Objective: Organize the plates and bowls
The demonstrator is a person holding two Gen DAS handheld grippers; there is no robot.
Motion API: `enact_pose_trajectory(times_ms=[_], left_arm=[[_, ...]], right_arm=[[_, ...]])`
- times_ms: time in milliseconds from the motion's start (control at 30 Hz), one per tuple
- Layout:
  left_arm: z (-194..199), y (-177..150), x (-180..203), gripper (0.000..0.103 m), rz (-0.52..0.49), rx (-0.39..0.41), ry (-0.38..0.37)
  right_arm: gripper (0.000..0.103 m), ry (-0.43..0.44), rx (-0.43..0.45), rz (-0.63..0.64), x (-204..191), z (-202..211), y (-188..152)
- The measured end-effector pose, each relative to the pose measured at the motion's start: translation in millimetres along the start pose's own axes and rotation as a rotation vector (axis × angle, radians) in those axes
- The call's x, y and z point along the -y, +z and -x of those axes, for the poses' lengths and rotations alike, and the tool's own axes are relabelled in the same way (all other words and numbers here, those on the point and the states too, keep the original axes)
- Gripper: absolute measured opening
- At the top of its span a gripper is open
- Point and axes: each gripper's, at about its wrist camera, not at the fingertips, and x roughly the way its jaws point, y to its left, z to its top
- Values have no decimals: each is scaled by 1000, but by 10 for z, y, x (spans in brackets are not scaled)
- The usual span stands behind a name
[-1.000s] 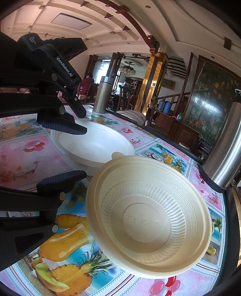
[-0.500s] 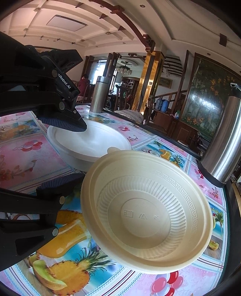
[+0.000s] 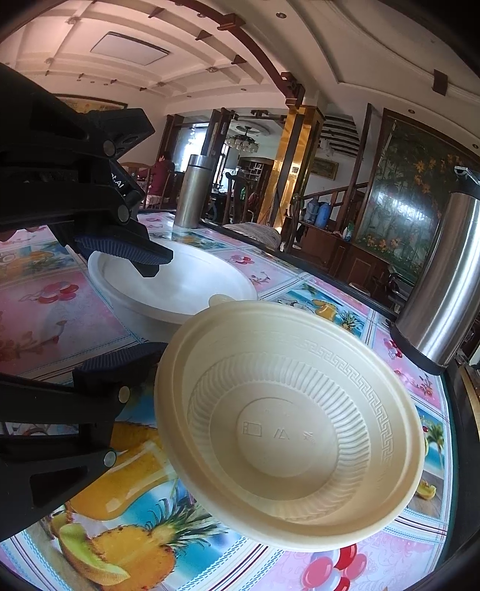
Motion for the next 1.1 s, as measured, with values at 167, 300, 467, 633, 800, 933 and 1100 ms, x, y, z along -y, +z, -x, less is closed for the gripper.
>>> enact_pose_trajectory(times_ms=[167,300,467,633,800,933,1100], left_arm=[[98,-36,-9,72,21,50,-32],[189,-42,5,72,25,86,-43],[261,1,44,60,17,105,-32],[179,8,79,27,-6,81,-2],[151,-47,92,10,-23,65,1],[237,-109,73,10,-32,78,14],[336,-231,-59,10,-3,66,26]], right_arm=[[21,-23,-13,24,-32,-43,-7],[18,-23,-19,16,-11,-55,-2],[18,-32,-16,20,-14,-54,-3],[15,-38,-14,23,-21,-46,-5],[13,-42,-15,18,-18,-54,-5],[11,-41,-16,11,-9,-58,3],[9,-39,-36,5,-11,-77,-27]])
